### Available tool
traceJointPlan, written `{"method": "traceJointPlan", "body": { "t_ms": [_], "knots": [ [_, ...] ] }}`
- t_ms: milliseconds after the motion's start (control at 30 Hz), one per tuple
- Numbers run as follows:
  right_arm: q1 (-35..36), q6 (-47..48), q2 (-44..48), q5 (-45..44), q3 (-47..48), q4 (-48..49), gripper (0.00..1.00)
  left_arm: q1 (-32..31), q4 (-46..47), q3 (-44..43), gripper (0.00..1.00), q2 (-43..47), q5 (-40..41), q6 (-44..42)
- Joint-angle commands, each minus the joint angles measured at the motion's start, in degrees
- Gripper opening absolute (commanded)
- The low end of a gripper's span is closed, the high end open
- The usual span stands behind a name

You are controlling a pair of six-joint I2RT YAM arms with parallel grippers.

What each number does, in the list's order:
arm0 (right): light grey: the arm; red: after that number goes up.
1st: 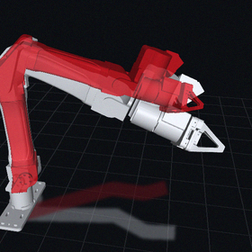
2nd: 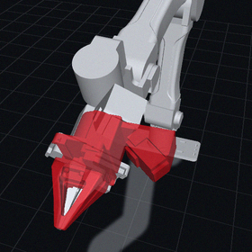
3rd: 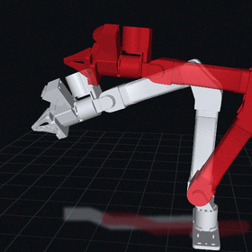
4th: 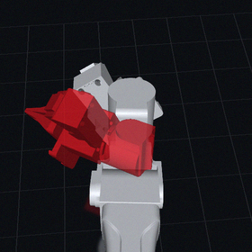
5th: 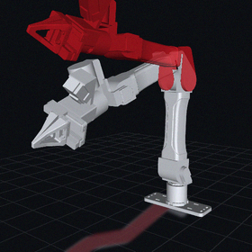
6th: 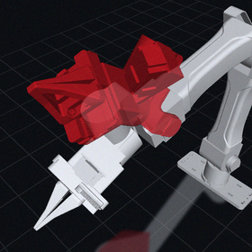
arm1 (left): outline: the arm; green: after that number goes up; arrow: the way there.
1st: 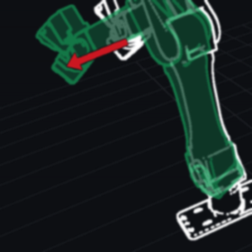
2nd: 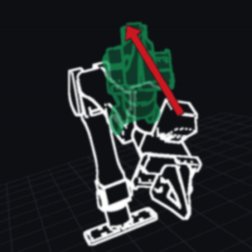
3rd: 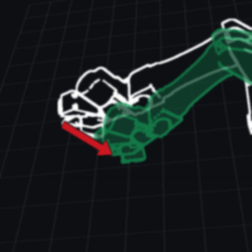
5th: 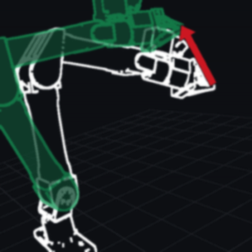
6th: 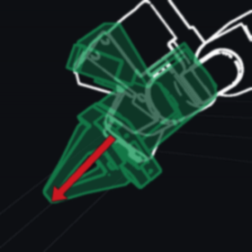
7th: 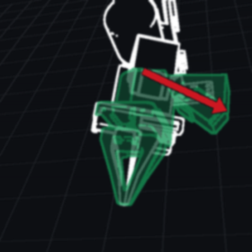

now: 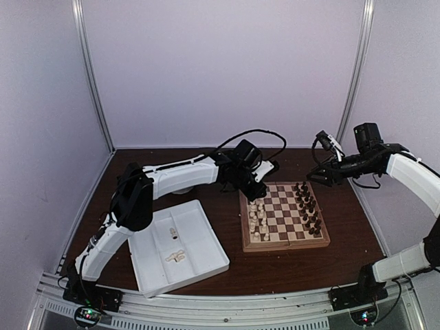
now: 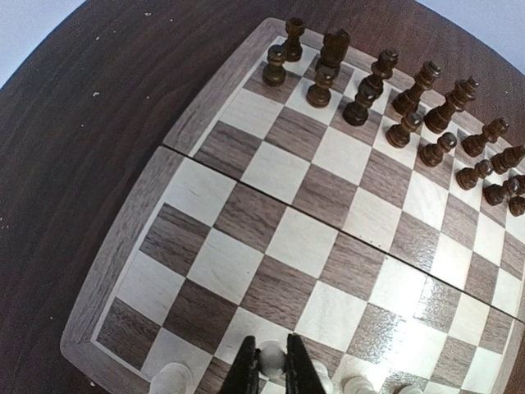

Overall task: Set up the chess pieces on the board
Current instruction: Place the pawn on c2.

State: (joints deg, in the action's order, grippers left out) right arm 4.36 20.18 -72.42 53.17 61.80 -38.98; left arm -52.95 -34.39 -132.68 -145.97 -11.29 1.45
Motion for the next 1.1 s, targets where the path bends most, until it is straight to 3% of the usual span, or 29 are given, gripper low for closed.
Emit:
{"method": "traceJointPlan", "body": {
  "t_ms": [0, 1067],
  "knots": [
    [-0.6, 0.4, -0.1, 1.1, -0.3, 0.4, 0.57, -0.1, 0.8, -2.0, 0.06, -1.9, 0.8, -1.7],
    [-0.7, 1.0, -0.8, 1.5, 0.0, 0.0, 0.58, -0.1, 0.7, -3.6, 0.21, -1.0, 0.7, -2.7]
  ]
}}
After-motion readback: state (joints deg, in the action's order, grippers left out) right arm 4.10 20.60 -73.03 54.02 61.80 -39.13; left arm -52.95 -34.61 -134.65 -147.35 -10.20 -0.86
